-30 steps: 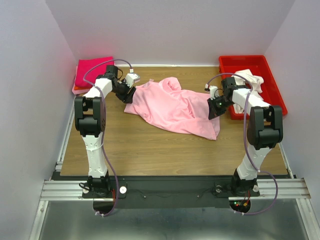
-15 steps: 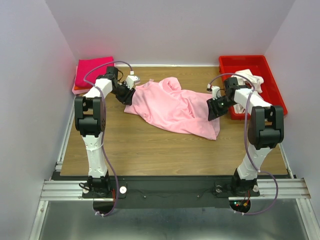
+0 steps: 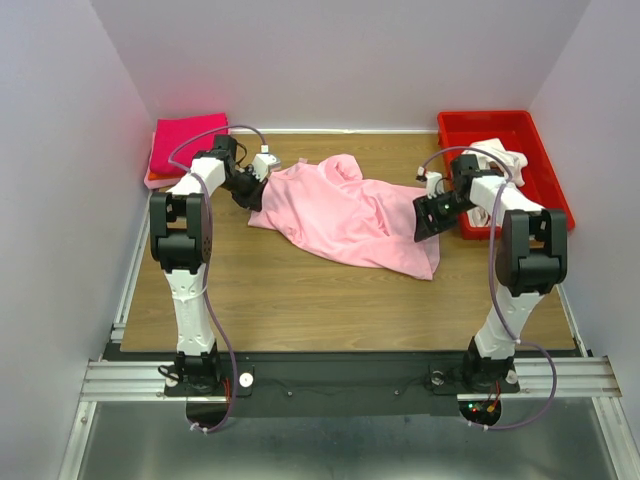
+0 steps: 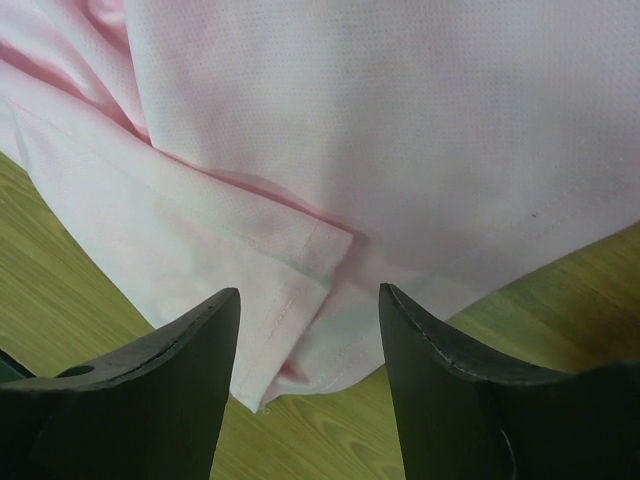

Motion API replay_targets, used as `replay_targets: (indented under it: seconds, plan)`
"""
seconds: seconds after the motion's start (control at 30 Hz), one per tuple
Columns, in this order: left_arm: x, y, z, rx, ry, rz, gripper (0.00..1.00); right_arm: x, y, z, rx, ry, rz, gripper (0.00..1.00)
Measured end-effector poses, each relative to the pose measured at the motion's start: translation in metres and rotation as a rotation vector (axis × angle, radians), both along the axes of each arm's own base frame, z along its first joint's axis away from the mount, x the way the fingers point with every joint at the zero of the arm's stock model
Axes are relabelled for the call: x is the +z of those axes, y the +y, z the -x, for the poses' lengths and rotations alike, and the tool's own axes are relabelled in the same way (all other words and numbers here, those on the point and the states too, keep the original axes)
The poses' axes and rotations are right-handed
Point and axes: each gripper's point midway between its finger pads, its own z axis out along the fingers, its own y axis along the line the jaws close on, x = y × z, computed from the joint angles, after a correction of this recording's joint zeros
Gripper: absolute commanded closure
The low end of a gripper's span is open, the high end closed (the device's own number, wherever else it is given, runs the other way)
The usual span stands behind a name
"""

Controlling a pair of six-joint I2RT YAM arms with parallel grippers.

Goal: Fold and stack the t-shirts
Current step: Flatten the tshirt out

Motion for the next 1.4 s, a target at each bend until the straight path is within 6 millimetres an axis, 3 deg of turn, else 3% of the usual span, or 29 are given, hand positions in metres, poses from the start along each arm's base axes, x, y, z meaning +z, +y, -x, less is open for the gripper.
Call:
replay_targets:
  seconds: [0.1, 0.6, 0.8, 1.0, 1.03, 1.1, 1.23, 1.33, 1.4]
  plan:
    - [0.0, 0.0, 0.001, 0.0, 0.002, 0.0, 1.0, -0.003, 0.002, -0.003, -0.005, 0.012, -0.012, 0.36]
    - [0.0, 0.001, -0.002, 0.019, 0.002, -0.002, 1.0, -0.014, 0.008, -0.008, -0.025, 0.061, -0.047, 0.45]
    - [0.0, 0.001, -0.003, 0.027, 0.0, -0.002, 1.0, -0.016, 0.013, -0.014, -0.036, 0.076, -0.078, 0.7]
    - [0.001, 0.001, -0.004, 0.034, -0.001, 0.002, 1.0, -0.016, 0.016, -0.012, -0.035, 0.084, -0.096, 0.7]
    - [0.001, 0.0, -0.004, 0.035, 0.0, 0.002, 1.0, -0.016, 0.015, -0.011, -0.038, 0.088, -0.097, 0.62]
    - [0.001, 0.0, -0.004, 0.036, 0.0, 0.004, 1.0, -0.018, 0.012, -0.009, -0.043, 0.093, -0.096, 0.57]
    - [0.002, 0.0, -0.004, 0.039, 0.001, 0.007, 1.0, -0.022, 0.004, -0.003, -0.069, 0.123, -0.096, 0.6]
    - [0.002, 0.0, -0.004, 0.039, 0.001, 0.007, 1.0, -0.022, 0.002, -0.002, -0.075, 0.128, -0.096, 0.68]
    - [0.002, 0.0, -0.004, 0.039, 0.001, 0.007, 1.0, -0.021, 0.0, -0.002, -0.08, 0.128, -0.098, 0.66]
